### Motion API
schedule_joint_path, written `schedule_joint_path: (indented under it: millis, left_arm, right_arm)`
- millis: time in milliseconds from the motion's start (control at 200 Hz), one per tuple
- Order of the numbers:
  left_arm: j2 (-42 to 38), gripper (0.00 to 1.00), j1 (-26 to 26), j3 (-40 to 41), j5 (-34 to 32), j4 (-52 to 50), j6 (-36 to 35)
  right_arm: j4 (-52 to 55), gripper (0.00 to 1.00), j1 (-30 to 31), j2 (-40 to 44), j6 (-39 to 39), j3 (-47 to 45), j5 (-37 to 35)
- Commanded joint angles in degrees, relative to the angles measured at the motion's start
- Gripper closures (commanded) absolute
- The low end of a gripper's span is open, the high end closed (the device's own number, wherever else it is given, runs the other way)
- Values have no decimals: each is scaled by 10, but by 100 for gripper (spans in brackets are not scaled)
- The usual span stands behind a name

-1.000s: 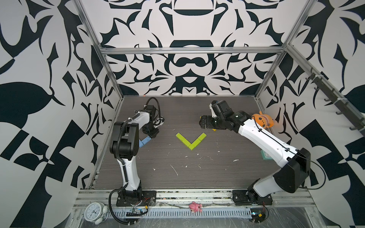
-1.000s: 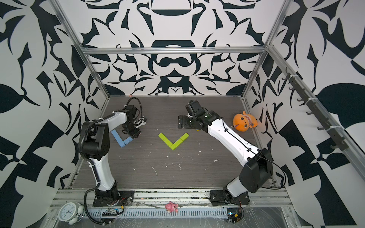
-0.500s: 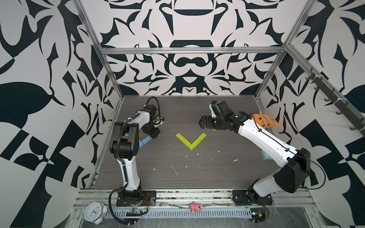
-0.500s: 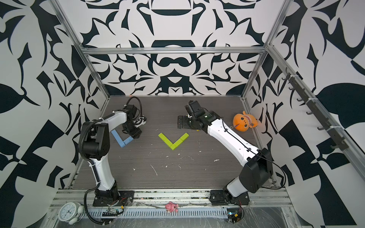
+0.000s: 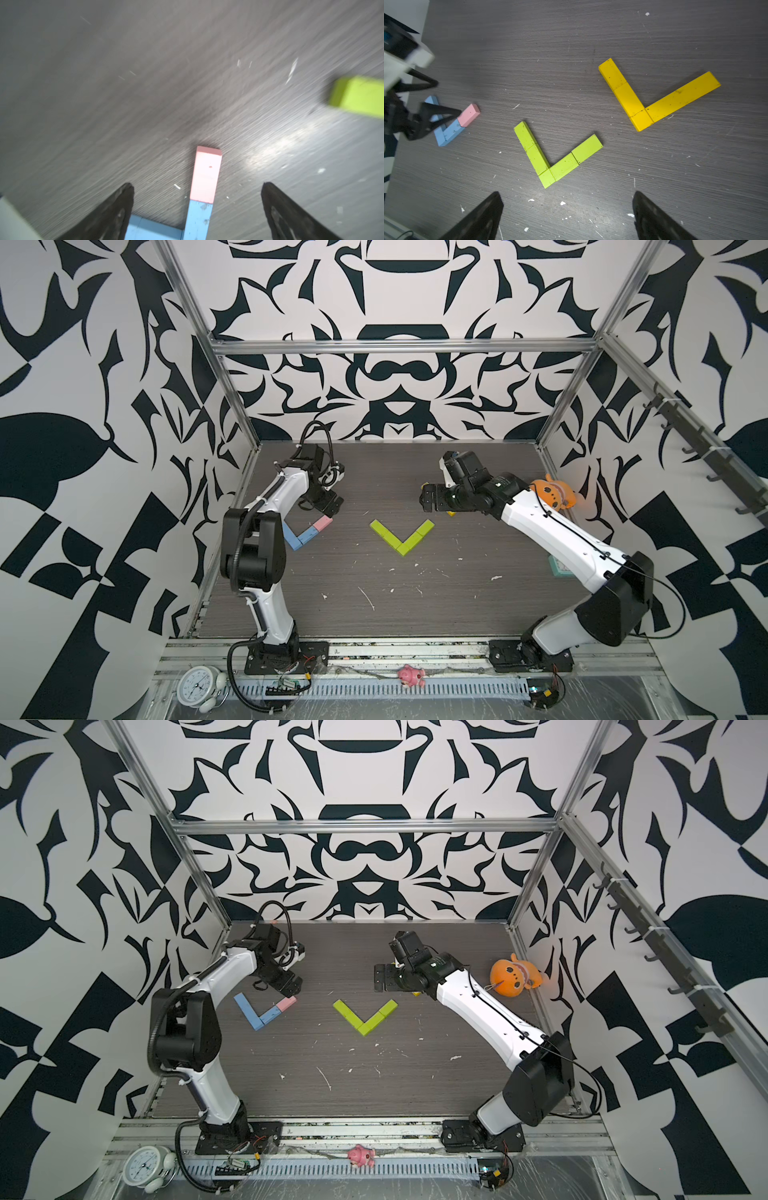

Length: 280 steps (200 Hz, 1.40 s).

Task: Assemble the letter v with building blocks
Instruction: Assemble the building block at the center of the board, then reset both arms

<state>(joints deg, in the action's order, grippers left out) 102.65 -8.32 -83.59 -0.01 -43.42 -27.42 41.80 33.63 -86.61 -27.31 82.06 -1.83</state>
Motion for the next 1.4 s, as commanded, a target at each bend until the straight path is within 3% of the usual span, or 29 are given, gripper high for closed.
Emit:
schedule_joint_path:
  millis: [0,205,330,465,590,805,1055,1135,1240,1280,1365,1395]
  left_arm:
    - [-81,1,9,-13,42,34,65]
    - [-224,1,9,132,21,210,195]
    - [-325,1,10,268,-56,333,271]
    - [-387,1,10,381,-105,411,313]
    - [-407,1,19,458,-163,469,336]
    - [-375,0,23,546,-202,609,332]
    - [-199,1,24,571,-225,797,313]
    - [-198,1,20,565,-212,786,309]
    - [-174,1,23,619,-214,909,304]
    - [-157,1,23,636,-198,977,284]
    - [-157,1,17,634,-162,946,288]
    - [-140,1,18,648,-165,990,284]
  right_arm:
    - [16,1,-23,12,51,37,-60]
    - [-66,1,-142,58,95,-51,-172]
    - [-183,1,-206,100,133,-168,-236]
    - [-326,1,-237,129,198,-300,-321]
    - [-419,1,-251,115,217,-380,-329]
    - [-527,1,-251,95,234,-455,-308]
    - [-739,1,-251,40,248,-543,-294]
    - [-783,1,-248,31,247,-557,-278]
    - [-843,1,-248,7,261,-577,-240]
    - [-901,1,-248,-11,270,-598,-224]
    - [-1014,0,-246,-37,279,-647,-204]
    - [-1057,0,-241,-44,292,-660,-201]
